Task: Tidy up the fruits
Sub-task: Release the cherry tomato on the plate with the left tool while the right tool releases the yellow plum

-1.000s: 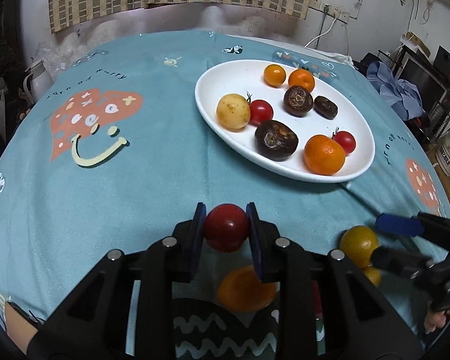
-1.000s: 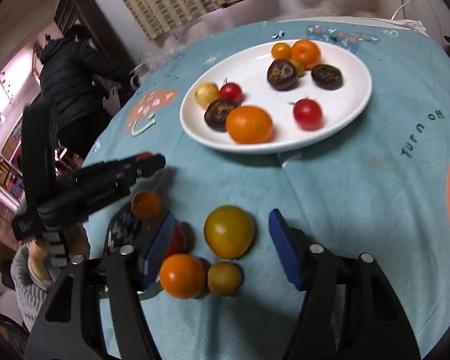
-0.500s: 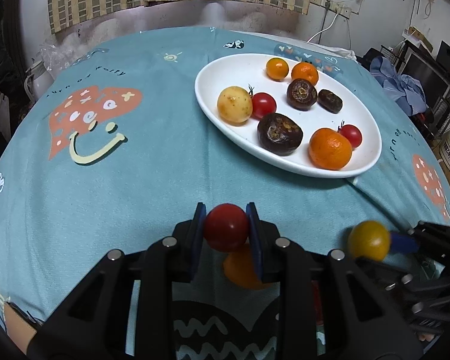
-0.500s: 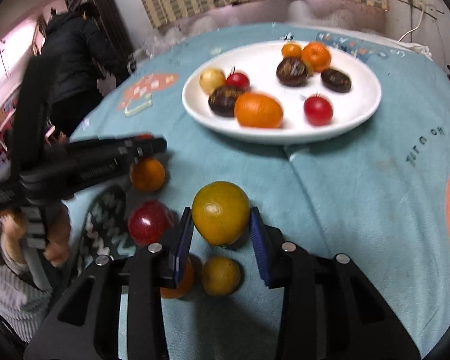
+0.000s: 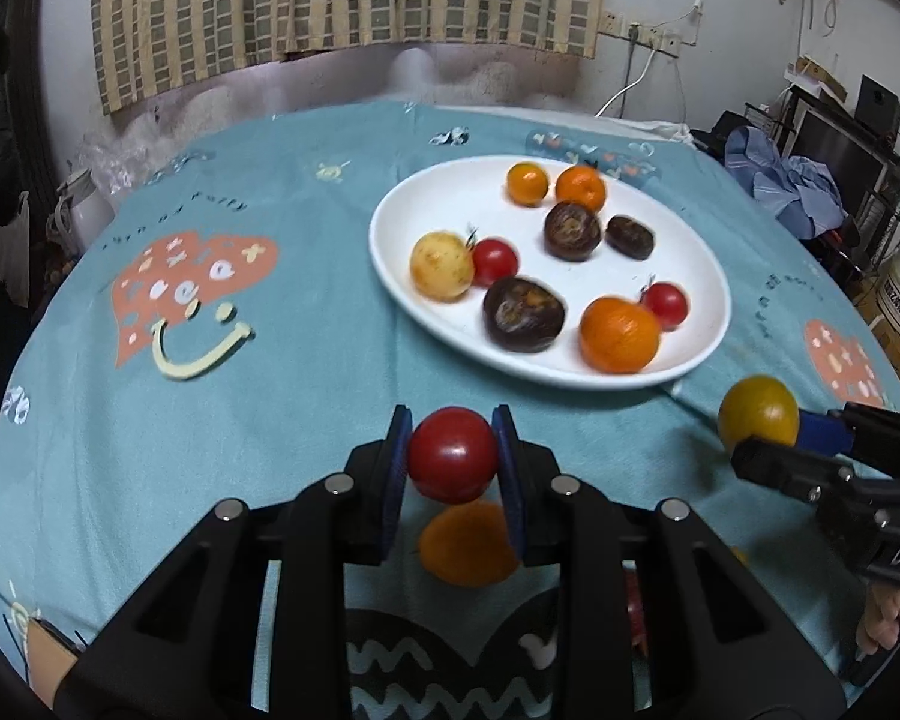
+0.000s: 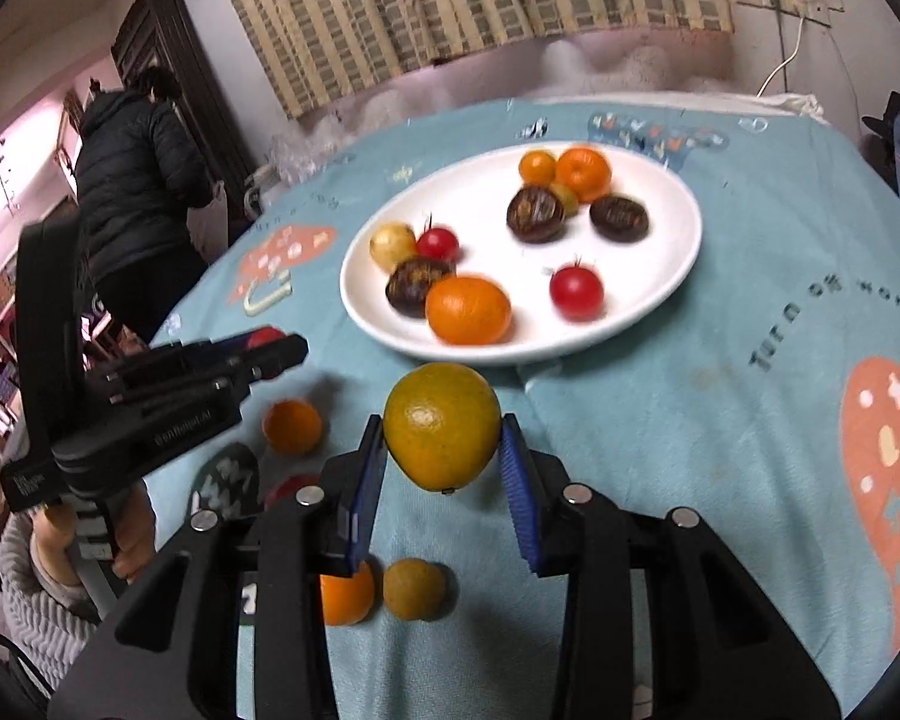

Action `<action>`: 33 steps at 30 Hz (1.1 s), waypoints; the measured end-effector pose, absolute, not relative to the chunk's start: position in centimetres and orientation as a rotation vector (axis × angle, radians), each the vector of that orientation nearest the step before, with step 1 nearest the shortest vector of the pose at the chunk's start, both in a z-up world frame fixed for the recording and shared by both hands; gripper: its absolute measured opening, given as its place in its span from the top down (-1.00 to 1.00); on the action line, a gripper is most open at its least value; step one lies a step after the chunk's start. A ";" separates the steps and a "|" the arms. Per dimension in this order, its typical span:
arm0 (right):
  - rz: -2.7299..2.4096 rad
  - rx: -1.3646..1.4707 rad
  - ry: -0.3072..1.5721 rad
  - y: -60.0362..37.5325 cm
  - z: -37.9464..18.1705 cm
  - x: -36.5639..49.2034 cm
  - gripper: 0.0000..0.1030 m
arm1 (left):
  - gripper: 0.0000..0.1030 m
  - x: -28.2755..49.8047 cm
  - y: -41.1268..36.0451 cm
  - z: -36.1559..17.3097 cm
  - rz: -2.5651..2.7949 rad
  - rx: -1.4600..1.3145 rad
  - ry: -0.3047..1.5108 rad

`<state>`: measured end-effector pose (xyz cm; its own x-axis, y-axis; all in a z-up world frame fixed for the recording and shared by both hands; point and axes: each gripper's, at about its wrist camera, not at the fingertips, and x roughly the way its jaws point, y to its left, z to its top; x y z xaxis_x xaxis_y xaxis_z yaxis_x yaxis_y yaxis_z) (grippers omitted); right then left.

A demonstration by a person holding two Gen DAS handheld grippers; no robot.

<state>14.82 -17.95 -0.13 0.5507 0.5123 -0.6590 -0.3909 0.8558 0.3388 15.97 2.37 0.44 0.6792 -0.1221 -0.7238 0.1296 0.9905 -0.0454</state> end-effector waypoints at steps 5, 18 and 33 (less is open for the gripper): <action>0.524 0.214 0.813 -19.1 2.4 16.8 0.26 | 0.46 17.6 1.9 3.3 -0.162 0.004 0.780; 0.438 0.249 0.826 -18.1 1.0 25.8 0.25 | 0.39 27.2 -2.5 1.4 -0.206 -0.044 0.872; 0.451 0.270 0.774 -18.6 2.3 21.4 -0.23 | -0.52 20.3 1.7 2.0 -0.096 -0.072 0.794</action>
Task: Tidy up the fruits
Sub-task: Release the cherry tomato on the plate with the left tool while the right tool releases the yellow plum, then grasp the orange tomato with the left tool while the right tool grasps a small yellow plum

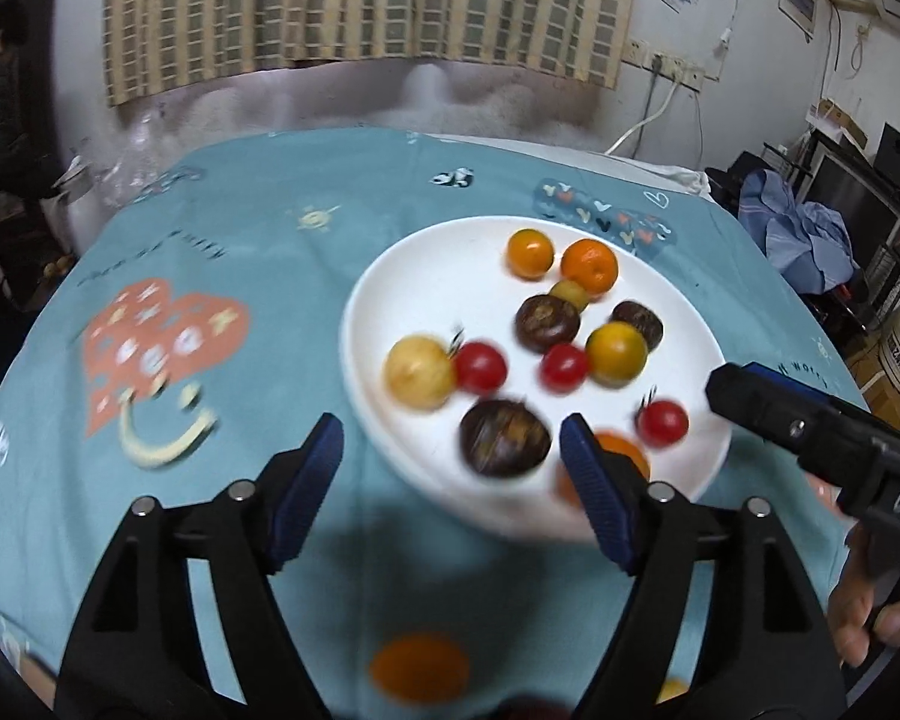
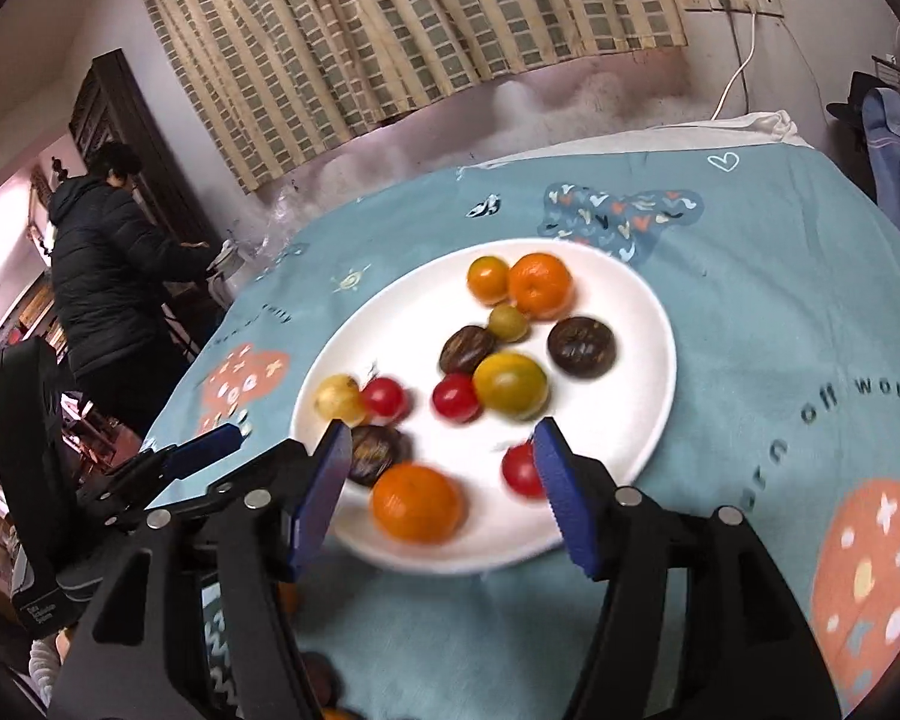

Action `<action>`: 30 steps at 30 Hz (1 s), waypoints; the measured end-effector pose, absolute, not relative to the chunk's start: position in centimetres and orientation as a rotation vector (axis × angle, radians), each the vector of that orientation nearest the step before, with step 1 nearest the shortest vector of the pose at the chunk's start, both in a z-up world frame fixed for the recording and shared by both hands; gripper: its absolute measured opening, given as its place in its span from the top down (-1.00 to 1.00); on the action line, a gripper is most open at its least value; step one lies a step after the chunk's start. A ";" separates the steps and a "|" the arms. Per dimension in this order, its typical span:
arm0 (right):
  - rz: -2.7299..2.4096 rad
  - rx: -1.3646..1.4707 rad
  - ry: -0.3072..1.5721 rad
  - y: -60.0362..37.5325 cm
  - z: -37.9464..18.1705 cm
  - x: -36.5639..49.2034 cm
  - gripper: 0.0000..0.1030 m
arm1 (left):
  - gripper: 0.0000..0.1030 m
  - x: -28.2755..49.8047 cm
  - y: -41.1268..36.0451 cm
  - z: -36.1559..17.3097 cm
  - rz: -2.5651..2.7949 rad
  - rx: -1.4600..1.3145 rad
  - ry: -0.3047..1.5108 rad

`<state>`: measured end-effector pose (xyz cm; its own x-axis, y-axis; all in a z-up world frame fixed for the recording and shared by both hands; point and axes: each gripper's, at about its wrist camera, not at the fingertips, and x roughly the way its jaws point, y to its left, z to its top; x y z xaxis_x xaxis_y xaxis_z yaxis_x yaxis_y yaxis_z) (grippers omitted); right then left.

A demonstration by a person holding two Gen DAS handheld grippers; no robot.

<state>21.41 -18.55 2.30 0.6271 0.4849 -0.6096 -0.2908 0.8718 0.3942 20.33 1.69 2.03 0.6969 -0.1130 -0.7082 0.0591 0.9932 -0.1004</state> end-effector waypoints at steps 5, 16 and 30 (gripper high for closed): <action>0.472 0.332 0.767 -20.1 1.4 17.2 -0.24 | -0.62 15.7 3.0 1.0 -0.051 -0.065 0.786; 0.483 0.361 0.823 -21.2 -0.4 13.1 -0.24 | -0.86 11.8 4.3 0.2 0.011 -0.056 0.784; 0.536 0.257 0.868 -19.0 -0.8 12.2 -0.24 | -0.86 13.1 4.5 -1.4 -0.023 -0.089 0.881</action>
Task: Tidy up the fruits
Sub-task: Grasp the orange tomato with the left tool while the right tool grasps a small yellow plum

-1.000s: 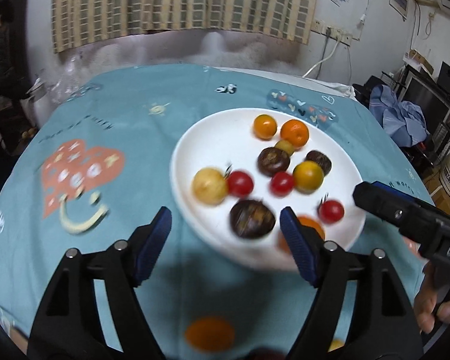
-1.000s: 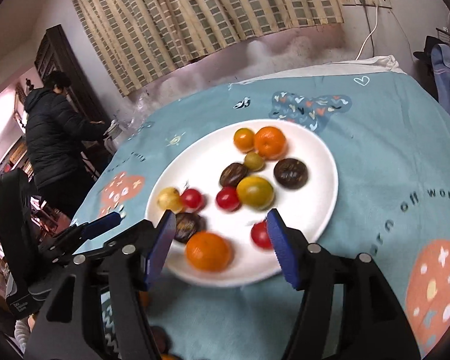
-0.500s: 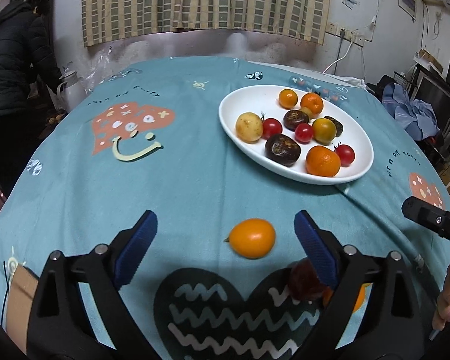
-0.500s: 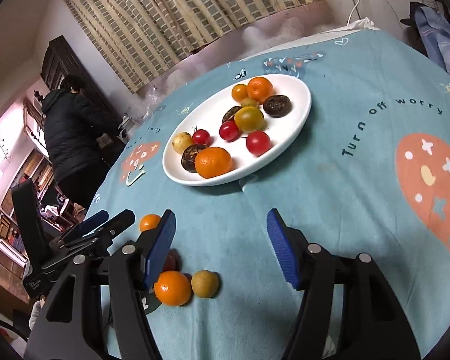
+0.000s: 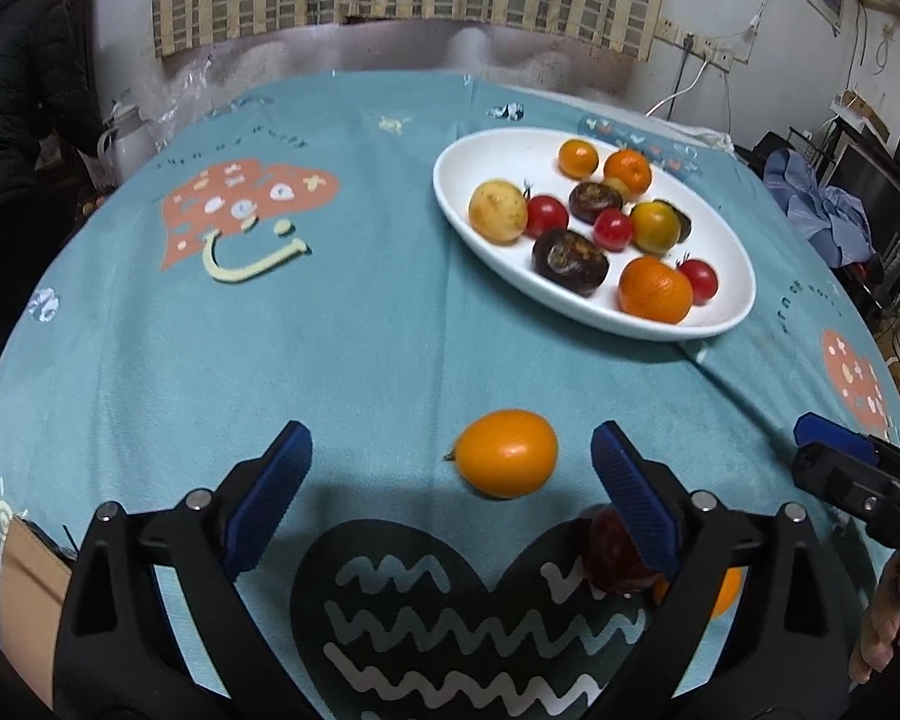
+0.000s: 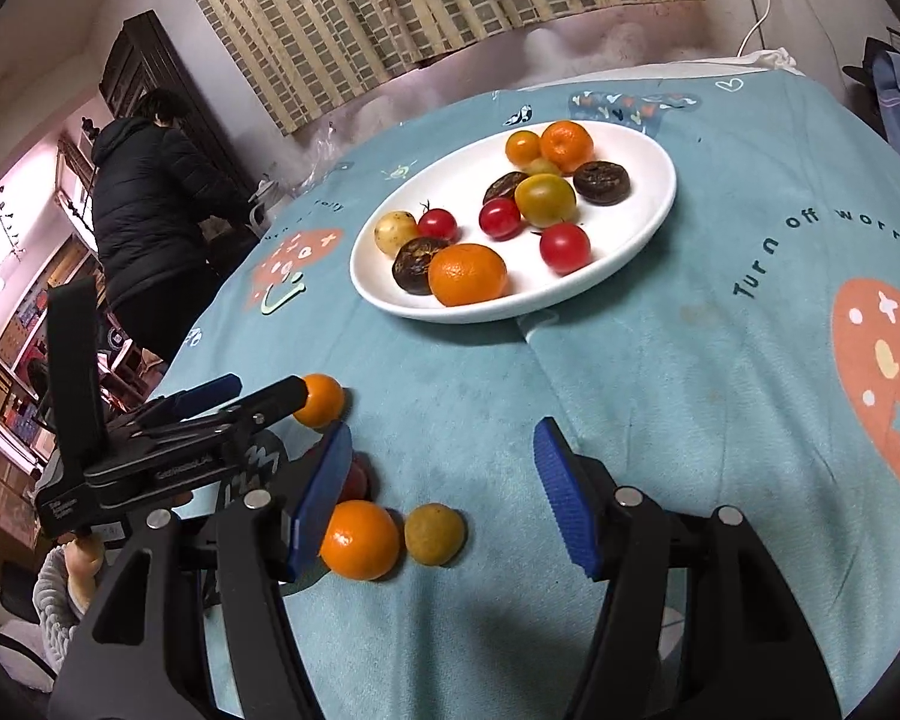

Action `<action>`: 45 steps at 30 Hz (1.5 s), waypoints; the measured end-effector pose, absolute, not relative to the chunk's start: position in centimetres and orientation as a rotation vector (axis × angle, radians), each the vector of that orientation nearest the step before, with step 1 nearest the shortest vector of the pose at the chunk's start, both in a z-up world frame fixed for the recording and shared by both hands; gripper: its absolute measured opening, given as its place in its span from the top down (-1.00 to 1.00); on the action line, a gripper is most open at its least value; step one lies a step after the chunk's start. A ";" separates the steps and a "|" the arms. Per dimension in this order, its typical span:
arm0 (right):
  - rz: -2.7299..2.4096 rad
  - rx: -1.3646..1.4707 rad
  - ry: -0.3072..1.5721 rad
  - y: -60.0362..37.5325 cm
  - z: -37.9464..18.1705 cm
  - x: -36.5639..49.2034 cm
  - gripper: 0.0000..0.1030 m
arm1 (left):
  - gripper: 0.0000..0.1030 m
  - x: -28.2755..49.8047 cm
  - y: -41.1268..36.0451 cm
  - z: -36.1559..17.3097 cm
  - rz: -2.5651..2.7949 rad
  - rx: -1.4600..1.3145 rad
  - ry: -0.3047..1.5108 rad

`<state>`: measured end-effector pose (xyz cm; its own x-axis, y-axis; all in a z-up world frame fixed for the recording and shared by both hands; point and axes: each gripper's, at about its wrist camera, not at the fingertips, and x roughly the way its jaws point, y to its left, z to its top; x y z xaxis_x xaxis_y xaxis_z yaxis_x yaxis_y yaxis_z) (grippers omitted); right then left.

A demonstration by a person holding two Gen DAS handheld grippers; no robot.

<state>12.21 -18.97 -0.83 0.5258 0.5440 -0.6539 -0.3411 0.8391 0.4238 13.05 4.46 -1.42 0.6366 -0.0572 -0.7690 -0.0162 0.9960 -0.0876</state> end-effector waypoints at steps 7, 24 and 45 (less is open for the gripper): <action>0.537 0.244 0.876 -18.7 -1.0 12.2 -0.24 | -0.86 14.3 3.7 -3.2 -0.037 -0.069 0.946; 0.642 0.211 0.991 -17.2 -3.0 11.8 0.06 | 0.14 14.4 4.1 -3.2 -0.080 -0.091 0.940; 0.612 0.052 0.989 -15.5 -3.6 10.4 0.27 | 0.15 14.7 3.6 -3.8 -0.063 -0.050 0.959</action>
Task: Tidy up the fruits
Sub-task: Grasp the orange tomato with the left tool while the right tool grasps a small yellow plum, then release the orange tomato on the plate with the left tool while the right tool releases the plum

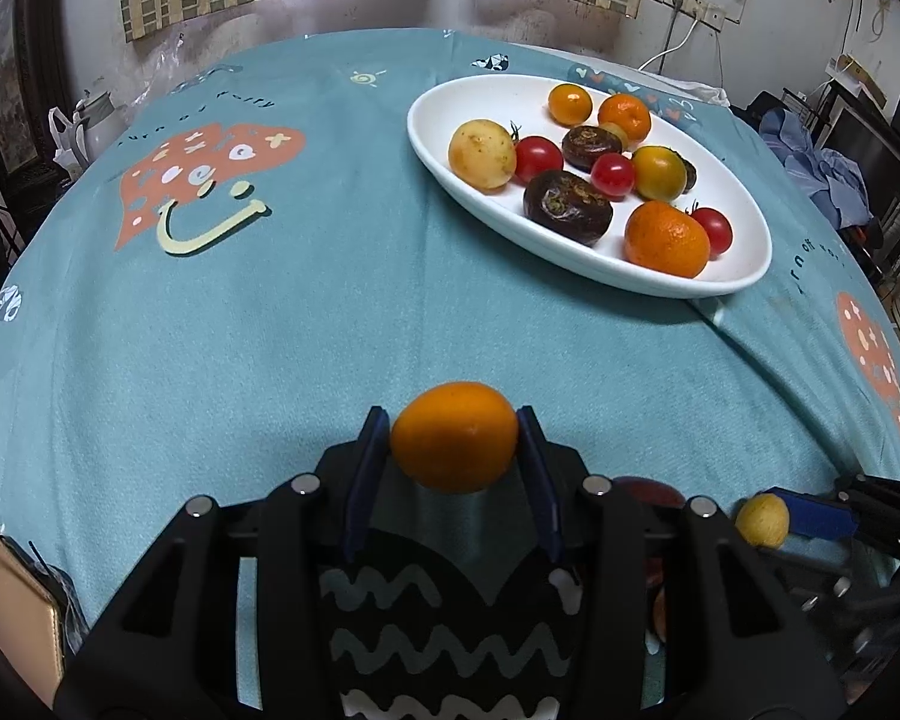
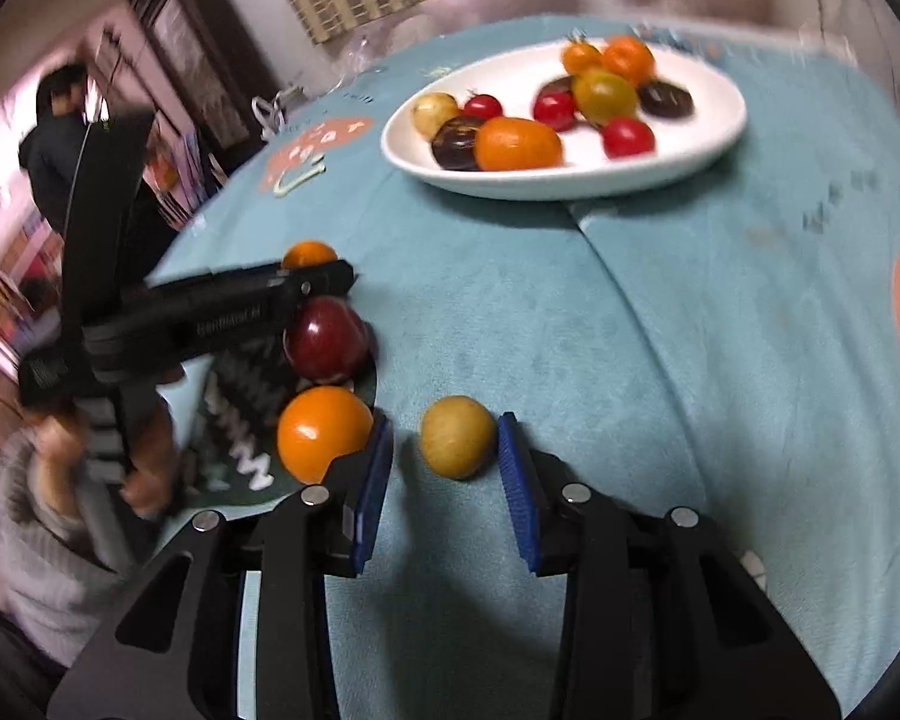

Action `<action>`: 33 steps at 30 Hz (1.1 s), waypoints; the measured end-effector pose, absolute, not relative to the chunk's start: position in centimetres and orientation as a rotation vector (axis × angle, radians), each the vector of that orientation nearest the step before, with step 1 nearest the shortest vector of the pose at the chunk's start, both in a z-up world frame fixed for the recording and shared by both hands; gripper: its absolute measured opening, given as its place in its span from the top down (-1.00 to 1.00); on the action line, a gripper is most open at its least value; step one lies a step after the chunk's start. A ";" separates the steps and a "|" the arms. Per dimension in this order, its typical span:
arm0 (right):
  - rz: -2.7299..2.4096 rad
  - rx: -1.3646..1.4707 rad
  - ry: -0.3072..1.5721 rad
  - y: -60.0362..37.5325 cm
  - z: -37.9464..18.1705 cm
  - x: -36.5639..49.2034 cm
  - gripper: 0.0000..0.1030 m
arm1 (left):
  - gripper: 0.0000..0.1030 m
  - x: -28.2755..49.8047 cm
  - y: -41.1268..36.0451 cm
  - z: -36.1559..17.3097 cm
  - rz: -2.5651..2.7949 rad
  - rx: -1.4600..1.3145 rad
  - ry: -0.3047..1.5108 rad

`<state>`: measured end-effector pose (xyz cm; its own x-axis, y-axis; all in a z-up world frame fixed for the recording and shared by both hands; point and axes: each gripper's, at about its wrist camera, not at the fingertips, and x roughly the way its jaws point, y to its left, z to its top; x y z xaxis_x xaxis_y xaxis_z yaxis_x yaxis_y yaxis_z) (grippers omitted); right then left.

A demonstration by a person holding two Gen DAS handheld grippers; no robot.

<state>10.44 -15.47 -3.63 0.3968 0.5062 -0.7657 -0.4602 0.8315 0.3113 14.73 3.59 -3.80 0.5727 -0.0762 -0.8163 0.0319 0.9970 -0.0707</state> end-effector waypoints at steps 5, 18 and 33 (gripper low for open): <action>0.599 0.024 0.964 -15.4 -3.2 10.1 0.48 | 0.17 14.7 3.5 -3.8 -0.059 -0.034 0.953; 0.570 0.089 0.904 -16.8 -2.2 10.6 0.48 | 0.18 14.2 3.4 -2.9 -0.062 -0.031 0.900; 0.504 0.130 0.777 -18.8 4.6 15.7 0.48 | 0.18 17.8 -0.1 3.8 -0.113 0.031 0.764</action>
<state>15.72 -18.82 4.63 0.6012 0.4805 -0.6385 -0.3867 0.8742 0.2937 17.79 -0.08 3.78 0.7162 -0.0912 -0.6919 0.1135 0.9934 -0.0134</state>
